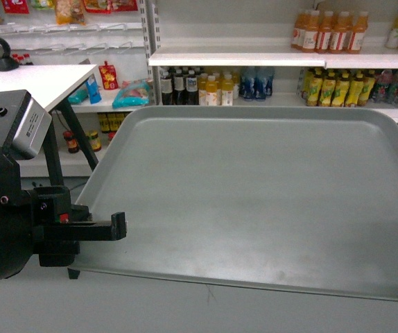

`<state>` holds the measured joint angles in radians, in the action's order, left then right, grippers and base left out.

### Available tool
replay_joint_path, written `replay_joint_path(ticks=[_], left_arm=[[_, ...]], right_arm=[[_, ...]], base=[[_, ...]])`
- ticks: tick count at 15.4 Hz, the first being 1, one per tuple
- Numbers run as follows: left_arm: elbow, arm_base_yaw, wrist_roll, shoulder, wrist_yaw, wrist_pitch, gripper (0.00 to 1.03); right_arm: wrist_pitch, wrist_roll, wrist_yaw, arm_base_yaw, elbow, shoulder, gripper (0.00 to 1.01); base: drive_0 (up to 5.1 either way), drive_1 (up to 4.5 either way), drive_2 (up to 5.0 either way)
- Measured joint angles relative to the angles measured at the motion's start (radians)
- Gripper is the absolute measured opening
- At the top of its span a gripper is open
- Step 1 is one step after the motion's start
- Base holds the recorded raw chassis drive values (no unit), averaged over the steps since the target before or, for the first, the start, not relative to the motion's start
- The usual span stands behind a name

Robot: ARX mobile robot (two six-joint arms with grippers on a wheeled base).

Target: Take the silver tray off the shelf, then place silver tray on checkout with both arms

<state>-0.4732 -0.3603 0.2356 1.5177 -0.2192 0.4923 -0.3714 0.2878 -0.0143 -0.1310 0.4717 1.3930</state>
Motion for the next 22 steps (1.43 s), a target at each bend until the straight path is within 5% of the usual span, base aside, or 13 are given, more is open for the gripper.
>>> replay_joint_path(ticks=[22], left_arm=[[0.000,0.000,0.000,0.000,0.000,-0.002,0.03]], right_arm=[[-0.002,0.000,0.000,0.000,0.000,0.004,0.02]], base=[[-5.0,2.43,2.4]])
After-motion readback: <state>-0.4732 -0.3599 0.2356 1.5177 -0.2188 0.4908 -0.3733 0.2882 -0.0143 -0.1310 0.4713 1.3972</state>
